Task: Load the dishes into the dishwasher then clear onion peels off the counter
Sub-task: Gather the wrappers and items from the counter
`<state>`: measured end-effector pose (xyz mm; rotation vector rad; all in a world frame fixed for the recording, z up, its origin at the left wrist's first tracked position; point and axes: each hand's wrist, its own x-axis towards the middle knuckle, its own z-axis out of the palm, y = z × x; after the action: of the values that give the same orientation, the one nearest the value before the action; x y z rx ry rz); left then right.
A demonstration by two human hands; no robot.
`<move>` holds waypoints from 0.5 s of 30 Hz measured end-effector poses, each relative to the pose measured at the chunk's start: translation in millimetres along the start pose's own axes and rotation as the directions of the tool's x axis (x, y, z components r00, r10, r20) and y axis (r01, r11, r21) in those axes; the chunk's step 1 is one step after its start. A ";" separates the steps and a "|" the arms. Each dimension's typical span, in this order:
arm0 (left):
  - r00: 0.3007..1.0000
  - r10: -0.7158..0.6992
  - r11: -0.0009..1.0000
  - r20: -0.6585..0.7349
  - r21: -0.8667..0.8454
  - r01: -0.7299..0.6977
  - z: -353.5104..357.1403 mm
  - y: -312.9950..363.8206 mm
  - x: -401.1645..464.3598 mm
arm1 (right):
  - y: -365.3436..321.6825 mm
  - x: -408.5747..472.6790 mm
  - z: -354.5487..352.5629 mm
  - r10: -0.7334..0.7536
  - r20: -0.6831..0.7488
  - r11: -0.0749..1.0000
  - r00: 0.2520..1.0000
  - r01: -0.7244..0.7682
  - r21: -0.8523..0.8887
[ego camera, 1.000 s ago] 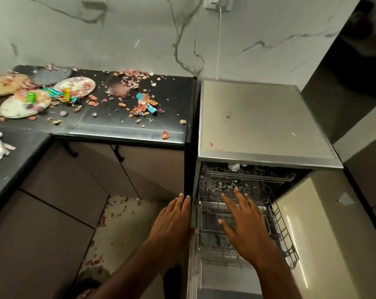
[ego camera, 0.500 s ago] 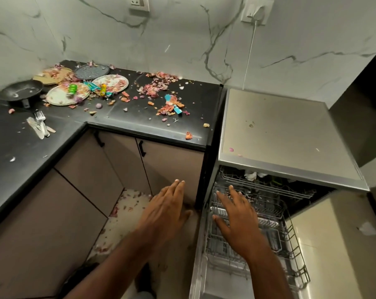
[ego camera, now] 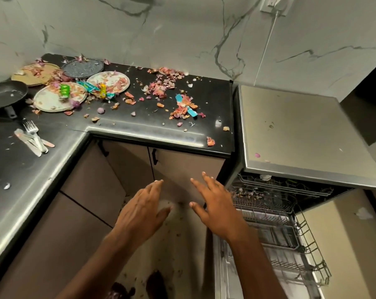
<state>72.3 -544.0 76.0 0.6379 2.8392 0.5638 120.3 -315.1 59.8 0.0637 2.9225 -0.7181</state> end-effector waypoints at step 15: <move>0.989 0.064 0.996 0.130 -0.076 -0.054 15.1 -27.3 16.7 | -16.2 8.6 12.0 0.097 0.071 0.995 0.993 -0.096 -0.017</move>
<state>50.9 -554.6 49.9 0.7201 2.6714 0.6067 112.0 -334.9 55.6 0.1730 2.8339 -0.6716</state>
